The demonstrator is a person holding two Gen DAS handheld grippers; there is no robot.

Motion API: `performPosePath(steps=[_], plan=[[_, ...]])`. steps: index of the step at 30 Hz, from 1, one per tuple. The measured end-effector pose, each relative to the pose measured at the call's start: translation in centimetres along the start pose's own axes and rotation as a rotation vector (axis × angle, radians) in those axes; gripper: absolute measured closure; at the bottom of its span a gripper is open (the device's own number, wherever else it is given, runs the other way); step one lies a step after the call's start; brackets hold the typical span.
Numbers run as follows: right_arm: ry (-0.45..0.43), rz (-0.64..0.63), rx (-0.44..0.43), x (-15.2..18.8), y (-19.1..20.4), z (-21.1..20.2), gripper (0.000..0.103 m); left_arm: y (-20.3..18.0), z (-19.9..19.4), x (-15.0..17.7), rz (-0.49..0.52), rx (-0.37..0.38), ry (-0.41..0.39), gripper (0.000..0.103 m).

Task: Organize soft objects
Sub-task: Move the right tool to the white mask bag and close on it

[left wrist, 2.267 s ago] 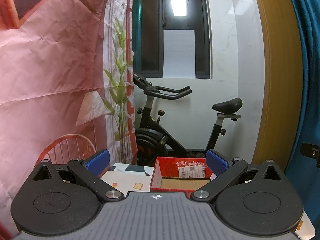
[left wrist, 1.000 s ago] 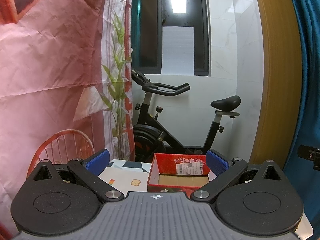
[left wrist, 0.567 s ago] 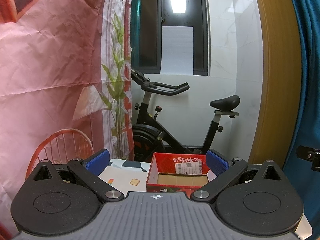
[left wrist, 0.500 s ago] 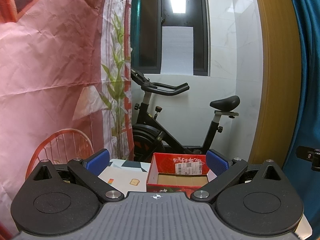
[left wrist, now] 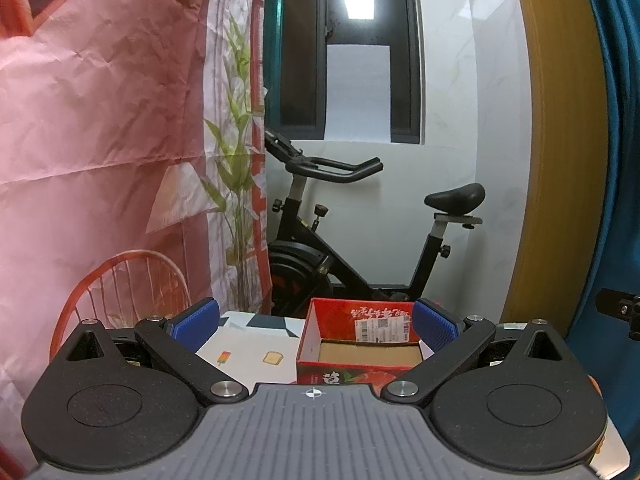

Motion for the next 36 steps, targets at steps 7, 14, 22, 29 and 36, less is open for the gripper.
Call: performPosePath(steps=[7,14,22,29,36], plan=[[-0.015,0.017,-0.037,1.3,0.0,2.9,0.0,0.9,4.2,2.4,0.021,-0.048,0.07,0.0],[0.061,0.122,-0.118,6.0,-1.0,10.3,0.0,3.6,11.5,7.3,0.026,-0.095,0.193,0.0],[0.23,0.14,-0.098,14.1,-0.9,18.3,0.0,6.8,17.7,13.7,-0.093,-0.036,0.332,0.0],[0.372,0.114,-0.098,19.2,0.8,22.5,0.0,7.3,21.2,17.2,-0.094,-0.015,0.406,0.001],[0.432,0.089,-0.116,20.6,1.6,23.9,0.007,6.0,24.2,17.7,-0.131,0.085,0.437,0.011]])
Point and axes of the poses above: each gripper's, at about its wrist camera, not at the fingertips, and z roughly the way its jaws point, y to its left, x to its underside, the point moved 9 cm from there along z, roughly the way its jaws point, and after that the axes turned 2 degrees about -y, right-handed, at the moved point
